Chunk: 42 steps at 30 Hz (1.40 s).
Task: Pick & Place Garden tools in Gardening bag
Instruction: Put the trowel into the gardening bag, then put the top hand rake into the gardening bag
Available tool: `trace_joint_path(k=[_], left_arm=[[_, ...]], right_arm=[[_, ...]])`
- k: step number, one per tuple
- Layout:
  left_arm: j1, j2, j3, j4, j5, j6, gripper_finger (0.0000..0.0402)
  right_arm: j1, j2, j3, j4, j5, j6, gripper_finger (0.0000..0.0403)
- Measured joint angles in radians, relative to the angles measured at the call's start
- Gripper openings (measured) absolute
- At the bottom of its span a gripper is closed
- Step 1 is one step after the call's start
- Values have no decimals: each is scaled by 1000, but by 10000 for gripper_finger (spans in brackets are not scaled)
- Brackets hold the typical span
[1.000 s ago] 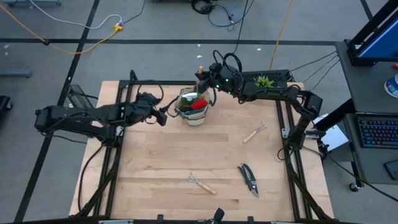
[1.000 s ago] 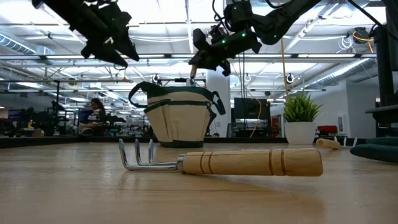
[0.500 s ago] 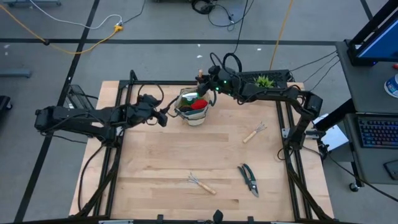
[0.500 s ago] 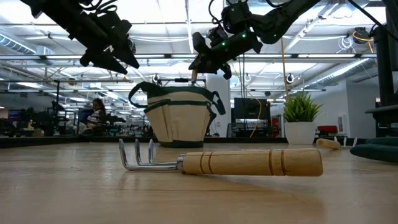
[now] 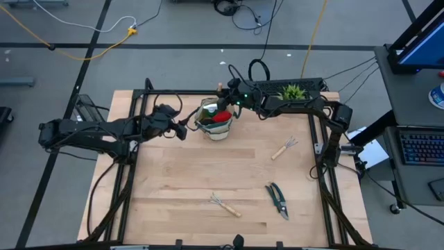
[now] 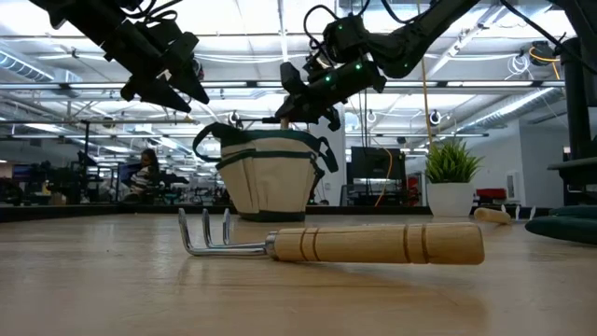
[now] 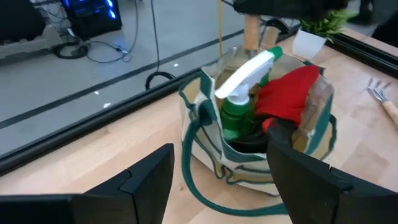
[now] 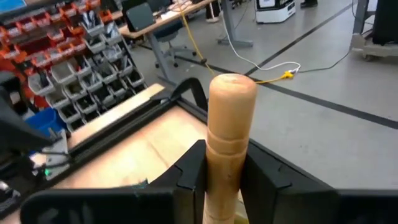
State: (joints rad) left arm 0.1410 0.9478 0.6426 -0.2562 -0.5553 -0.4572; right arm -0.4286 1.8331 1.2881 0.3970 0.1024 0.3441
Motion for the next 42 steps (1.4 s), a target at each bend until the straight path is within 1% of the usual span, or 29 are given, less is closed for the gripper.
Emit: trace_joint_path(k=[4, 10, 17, 23, 32, 35, 38, 42], left_arm=[[0, 0, 0, 0, 20, 0, 264], [0, 0, 0, -1, 23, 8, 264], [0, 0, 0, -1, 23, 8, 264], [0, 0, 0, -1, 24, 8, 264], [0, 0, 0, -2, 59, 10, 264], [0, 0, 0, -3, 59, 10, 264], [0, 0, 0, -3, 65, 16, 264], [0, 0, 0, -3, 81, 32, 264]], right_arm=[[-1, 0, 0, 4, 0, 14, 72], [8, 0, 0, 2, 0, 15, 65], [12, 0, 0, -10, -3, 17, 90], [12, 0, 0, -14, -29, 37, 94], [12, 0, 0, -14, -29, 38, 98], [12, 0, 0, -13, -31, 38, 113], [12, 0, 0, -13, -53, 38, 138], [12, 0, 0, 7, -53, 38, 168]])
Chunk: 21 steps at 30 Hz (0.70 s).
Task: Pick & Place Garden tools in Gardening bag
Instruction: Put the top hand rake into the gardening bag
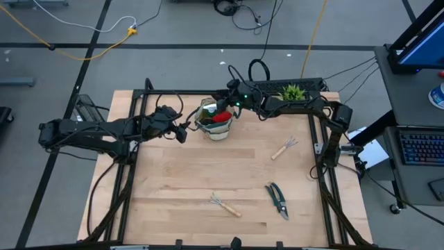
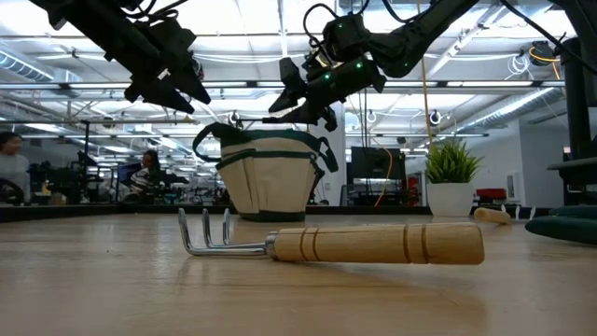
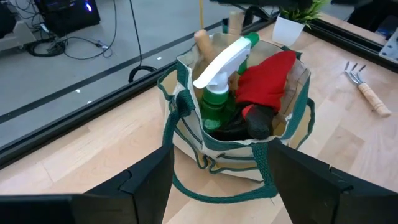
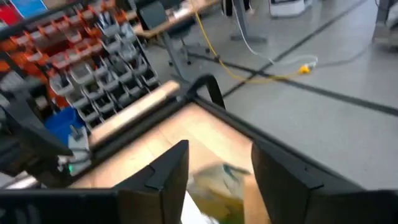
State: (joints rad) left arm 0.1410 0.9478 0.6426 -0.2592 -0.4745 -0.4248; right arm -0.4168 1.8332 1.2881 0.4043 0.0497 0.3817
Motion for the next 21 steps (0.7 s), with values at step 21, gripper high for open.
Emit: trace_joint_path(k=[21], left_arm=[[0, 0, 0, 2, 7, -62, 264]], right_arm=[[85, -320, 1, -325, -23, -447, 177]])
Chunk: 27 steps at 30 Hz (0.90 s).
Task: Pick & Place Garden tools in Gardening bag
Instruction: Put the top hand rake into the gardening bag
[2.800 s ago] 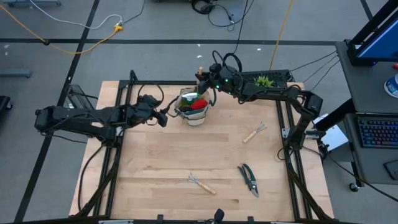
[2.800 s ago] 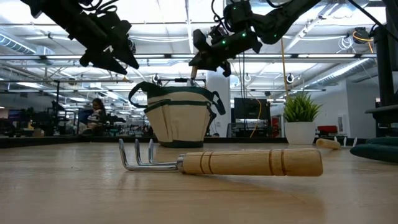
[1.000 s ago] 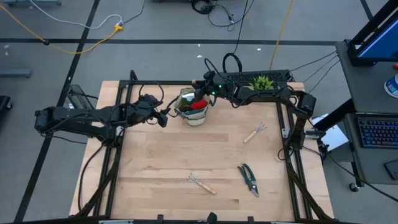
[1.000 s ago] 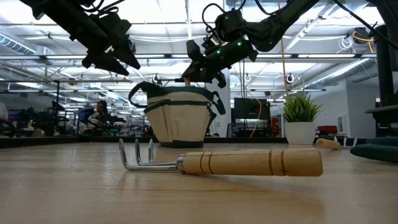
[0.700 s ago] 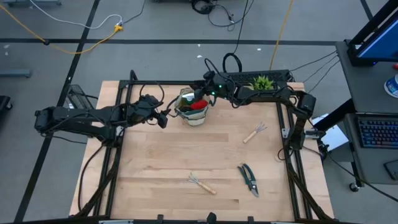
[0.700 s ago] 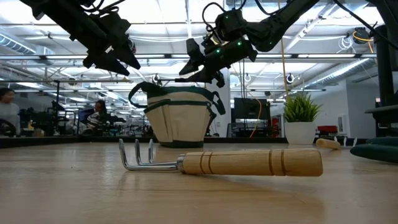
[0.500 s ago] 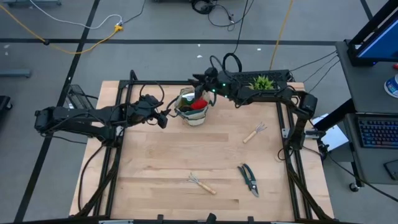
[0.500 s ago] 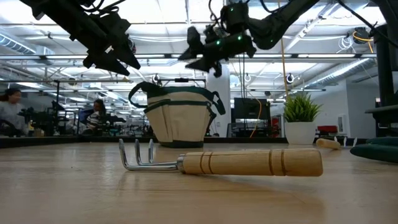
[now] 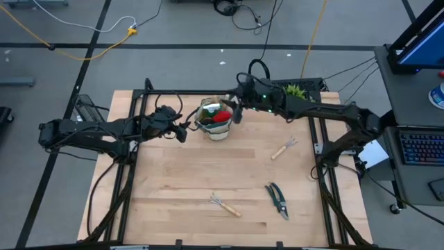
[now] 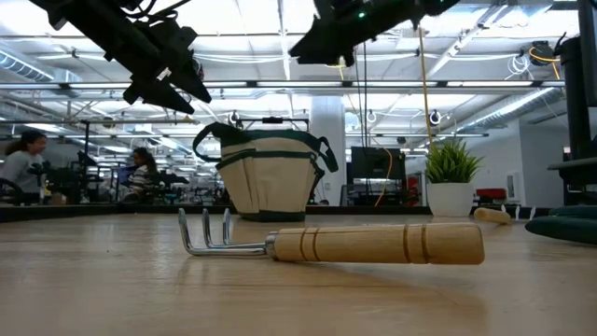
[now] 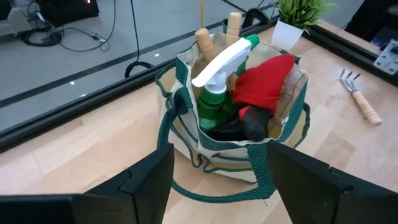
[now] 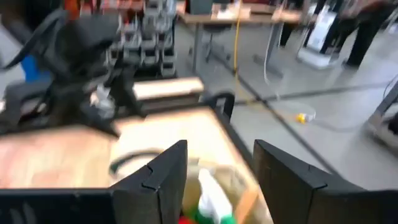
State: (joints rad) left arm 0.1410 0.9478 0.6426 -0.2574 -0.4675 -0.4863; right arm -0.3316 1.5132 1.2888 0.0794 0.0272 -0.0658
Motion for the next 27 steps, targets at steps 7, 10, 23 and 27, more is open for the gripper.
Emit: trace_joint_path(k=[7, 10, 23, 27], left_arm=[[0, 0, 0, 1, 0, -51, 264], [-2, 0, 0, 0, 0, -52, 264], [-46, 0, 0, 1, -1, -57, 264], [-59, 0, 0, 4, -1, -68, 264]], right_arm=[[56, -118, 0, -336, 2, -83, 178], [78, -160, 0, -499, 1, -148, 178], [152, -265, -1, -951, -2, -330, 178], [173, -278, -5, -1035, -2, -371, 178]])
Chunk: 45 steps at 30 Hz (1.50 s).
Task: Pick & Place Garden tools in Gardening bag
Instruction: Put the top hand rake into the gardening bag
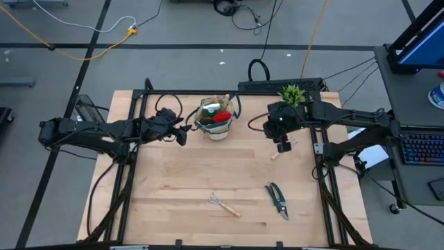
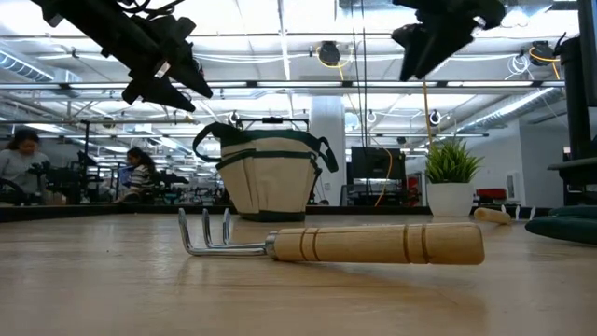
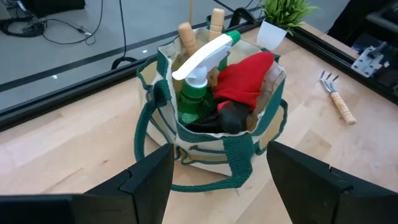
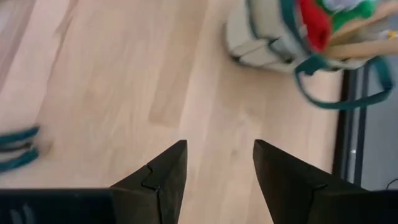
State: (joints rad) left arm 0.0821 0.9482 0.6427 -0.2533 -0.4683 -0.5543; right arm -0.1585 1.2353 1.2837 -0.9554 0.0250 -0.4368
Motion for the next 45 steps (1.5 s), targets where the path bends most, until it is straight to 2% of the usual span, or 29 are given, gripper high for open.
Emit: trace_joint_path(k=[8, 18, 29, 33, 45], left_arm=[[-21, 0, 0, 3, -1, -18, 264], [-29, 0, 0, 3, -1, -27, 264], [-29, 0, 0, 4, -1, -28, 264], [-29, 0, 0, 4, -1, -28, 264], [-29, 0, 0, 4, -1, -31, 264]], right_arm=[[40, -28, -81, -45, 0, -52, 178], [88, -52, -255, -45, 0, -132, 178], [89, -52, -441, -35, 1, -184, 178], [89, -52, -491, 8, 31, -215, 178], [88, -52, -583, 148, 33, -230, 178]])
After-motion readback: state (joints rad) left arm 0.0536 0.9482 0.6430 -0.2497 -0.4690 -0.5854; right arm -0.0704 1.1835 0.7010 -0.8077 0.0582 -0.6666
